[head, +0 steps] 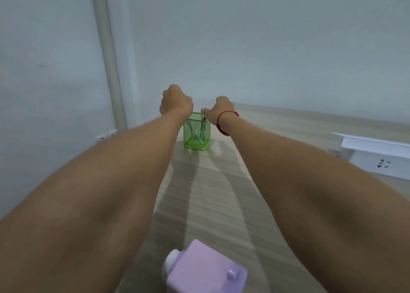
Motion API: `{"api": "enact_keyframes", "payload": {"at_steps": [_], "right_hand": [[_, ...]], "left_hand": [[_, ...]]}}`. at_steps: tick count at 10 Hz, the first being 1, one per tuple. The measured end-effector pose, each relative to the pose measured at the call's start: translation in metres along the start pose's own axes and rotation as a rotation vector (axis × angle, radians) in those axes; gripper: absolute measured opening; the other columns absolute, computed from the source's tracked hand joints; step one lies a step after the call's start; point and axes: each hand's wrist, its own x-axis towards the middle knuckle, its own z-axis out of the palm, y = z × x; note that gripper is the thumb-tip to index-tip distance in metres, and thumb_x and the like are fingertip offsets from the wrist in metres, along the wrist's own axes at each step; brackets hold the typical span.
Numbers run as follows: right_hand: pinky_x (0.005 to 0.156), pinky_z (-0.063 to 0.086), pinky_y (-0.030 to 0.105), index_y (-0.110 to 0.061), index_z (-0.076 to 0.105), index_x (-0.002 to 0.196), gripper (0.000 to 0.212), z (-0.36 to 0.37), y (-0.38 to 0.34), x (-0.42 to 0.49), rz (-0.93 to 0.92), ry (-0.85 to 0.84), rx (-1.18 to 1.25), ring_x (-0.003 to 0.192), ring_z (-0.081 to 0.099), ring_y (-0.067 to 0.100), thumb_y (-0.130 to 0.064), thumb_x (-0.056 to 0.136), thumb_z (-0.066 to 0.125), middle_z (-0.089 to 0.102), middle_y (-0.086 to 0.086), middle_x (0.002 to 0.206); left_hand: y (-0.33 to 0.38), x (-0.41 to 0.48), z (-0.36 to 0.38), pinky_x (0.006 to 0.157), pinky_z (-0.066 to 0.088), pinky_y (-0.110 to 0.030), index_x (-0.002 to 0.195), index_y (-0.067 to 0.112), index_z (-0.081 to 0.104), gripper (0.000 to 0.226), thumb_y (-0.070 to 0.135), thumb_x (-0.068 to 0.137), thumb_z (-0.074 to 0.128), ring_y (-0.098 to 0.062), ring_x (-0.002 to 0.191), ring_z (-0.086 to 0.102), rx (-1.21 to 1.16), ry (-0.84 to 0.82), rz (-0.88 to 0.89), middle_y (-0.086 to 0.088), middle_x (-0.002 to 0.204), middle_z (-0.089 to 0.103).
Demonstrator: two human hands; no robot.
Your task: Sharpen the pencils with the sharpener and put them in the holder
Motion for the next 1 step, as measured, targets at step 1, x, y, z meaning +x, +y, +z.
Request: {"api": "enact_keyframes", "payload": {"at_steps": [1], "right_hand": [[0.095, 0.045, 0.032, -0.003, 0.043, 0.135, 0.055, -0.0285, -0.0174, -0.0243, -0.010, 0.004, -0.006, 0.121, 0.053, 0.027, -0.033, 0.092, 0.059, 0.051, 0.011, 0.138]], "left_hand": [[0.0172, -0.0137, -0.0267, 0.081, 0.047, -0.035, 0.116, 0.004, 0.053, 0.035, 0.028, 0.091, 0.057, -0.033, 0.098, 0.060, 0.014, -0.055, 0.011, -0.013, 0.124, 0.055]]}}
